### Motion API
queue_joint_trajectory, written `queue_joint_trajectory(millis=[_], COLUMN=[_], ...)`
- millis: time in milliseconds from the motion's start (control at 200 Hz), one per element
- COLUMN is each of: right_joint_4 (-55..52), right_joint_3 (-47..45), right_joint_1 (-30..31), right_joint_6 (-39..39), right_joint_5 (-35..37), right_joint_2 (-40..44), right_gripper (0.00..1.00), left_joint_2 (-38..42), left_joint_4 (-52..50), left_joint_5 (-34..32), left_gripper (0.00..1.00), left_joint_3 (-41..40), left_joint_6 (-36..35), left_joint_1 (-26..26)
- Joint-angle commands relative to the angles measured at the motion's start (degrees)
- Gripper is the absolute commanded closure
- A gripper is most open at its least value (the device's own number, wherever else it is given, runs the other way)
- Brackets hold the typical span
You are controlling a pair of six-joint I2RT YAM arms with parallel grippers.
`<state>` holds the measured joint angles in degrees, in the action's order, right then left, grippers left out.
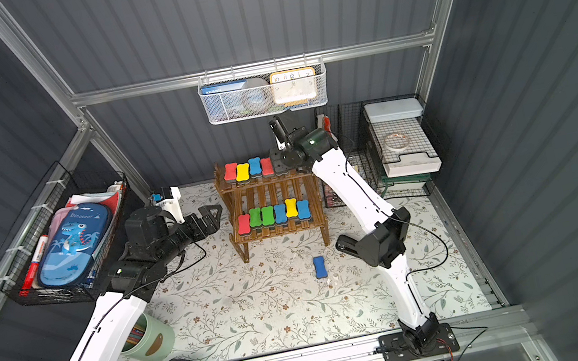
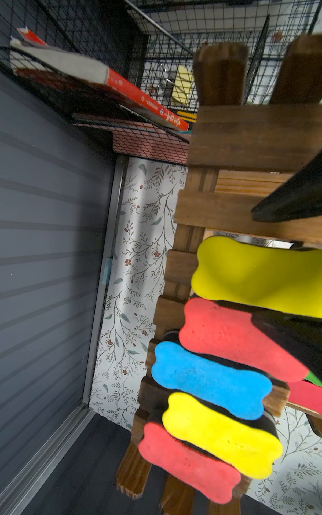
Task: Remove the whiteboard erasers from the shelf
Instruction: Move the whiteboard eraser to the shelf.
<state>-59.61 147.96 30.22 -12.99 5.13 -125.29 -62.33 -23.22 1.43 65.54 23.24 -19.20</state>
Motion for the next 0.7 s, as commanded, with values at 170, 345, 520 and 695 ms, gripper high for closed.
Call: queue_joint_trajectory(millis=[170, 345, 520, 695], right_joint_4=[-0.1, -0.3, -0.7, -2.4], right_joint_3=[0.4, 0.0, -0.1, -0.4], right_joint_1=[-0.1, -0.2, -0.3, -0.9], right_joint_6=[0.7, 0.8, 0.8, -0.1], right_joint_5=[0.0, -0.1, 0.0, 2.3], right_joint_2=[-1.0, -1.4, -1.8, -2.1], right_gripper=[0.45, 0.47, 0.47, 0.52], left_joint_2=[-0.4, -0.5, -0.3, -0.3], left_joint_4=[0.2, 0.2, 0.2, 0.1], left_joint_5=[-0.1, -0.1, -0.2, -0.2], left_gripper=[0.01, 0.01, 0.01, 0.01], left_joint_3=[1.1, 1.1, 1.1, 1.1], left_joint_6=[-0.4, -0.3, -0.3, -0.2], left_joint_1=[0.0, 0.0, 0.0, 0.0])
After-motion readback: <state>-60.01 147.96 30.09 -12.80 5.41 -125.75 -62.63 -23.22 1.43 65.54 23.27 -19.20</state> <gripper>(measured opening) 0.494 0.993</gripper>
